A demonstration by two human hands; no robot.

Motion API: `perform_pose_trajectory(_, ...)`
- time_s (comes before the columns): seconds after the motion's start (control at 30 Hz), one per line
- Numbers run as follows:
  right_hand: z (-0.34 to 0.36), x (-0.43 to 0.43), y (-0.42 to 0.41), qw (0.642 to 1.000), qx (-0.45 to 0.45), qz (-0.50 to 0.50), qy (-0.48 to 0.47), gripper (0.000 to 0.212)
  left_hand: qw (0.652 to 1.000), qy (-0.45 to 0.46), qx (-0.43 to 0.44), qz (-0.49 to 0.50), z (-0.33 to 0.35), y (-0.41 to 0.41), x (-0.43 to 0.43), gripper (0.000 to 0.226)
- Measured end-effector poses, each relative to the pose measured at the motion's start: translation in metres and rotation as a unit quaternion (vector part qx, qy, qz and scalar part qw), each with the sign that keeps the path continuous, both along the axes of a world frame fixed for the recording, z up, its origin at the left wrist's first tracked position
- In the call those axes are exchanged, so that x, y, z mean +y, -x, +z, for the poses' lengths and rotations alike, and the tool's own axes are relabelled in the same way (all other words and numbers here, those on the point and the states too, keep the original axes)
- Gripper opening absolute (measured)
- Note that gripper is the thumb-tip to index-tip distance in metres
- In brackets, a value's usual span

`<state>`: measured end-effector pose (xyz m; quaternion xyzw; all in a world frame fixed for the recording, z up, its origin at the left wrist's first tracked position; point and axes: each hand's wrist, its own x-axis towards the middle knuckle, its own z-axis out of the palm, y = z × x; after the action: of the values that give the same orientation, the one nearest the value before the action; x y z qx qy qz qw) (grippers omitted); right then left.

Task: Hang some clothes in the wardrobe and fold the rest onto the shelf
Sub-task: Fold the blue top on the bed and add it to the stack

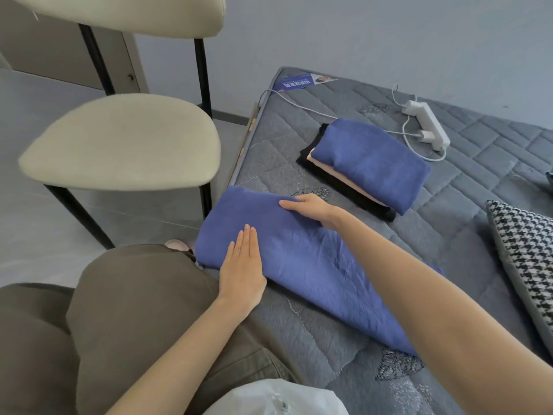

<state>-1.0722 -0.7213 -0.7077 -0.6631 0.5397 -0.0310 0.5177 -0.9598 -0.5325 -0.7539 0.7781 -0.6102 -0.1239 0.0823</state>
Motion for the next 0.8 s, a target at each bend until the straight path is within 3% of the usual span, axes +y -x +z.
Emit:
perform_pose_trajectory(0.3, 0.044, -0.002, 0.048, 0.977, -0.174, -0.121, 0.000, 0.046, 0.978, 0.076, 0.195, -0.019, 0.050, 0.027, -0.006, 0.064)
perform_pose_trajectory(0.43, 0.076, 0.004, 0.088, 0.953, -0.262, -0.149, 0.017, 0.041, 0.963, 0.095, 0.247, -0.042, 0.085, 0.068, -0.011, 0.062)
perform_pose_trajectory(0.57, 0.096, 0.008, 0.130, 0.942, -0.280, -0.171, 0.069, 0.040, 0.928, 0.103, 0.352, -0.064, 0.115, 0.105, -0.013, 0.066)
perform_pose_trajectory(0.63, 0.102, 0.011, 0.144, 0.931, -0.298, -0.194, 0.081, 0.049, 0.890, 0.071, 0.446, -0.064, 0.124, 0.119, -0.014, 0.056)
perform_pose_trajectory(0.7, 0.104, 0.012, 0.154, 0.926, -0.306, -0.201, 0.094, 0.067, 0.804, 0.029, 0.594, -0.017, 0.129, 0.127, -0.016, 0.031)
perform_pose_trajectory(0.77, 0.102, 0.011, 0.160, 0.937, -0.269, -0.185, 0.124, 0.061, 0.707, -0.024, 0.703, 0.074, 0.131, 0.127, -0.020, 0.014)
perform_pose_trajectory(0.8, 0.101, 0.011, 0.161, 0.945, -0.243, -0.172, 0.136, 0.051, 0.692, -0.044, 0.714, 0.098, 0.130, 0.122, -0.022, 0.019)
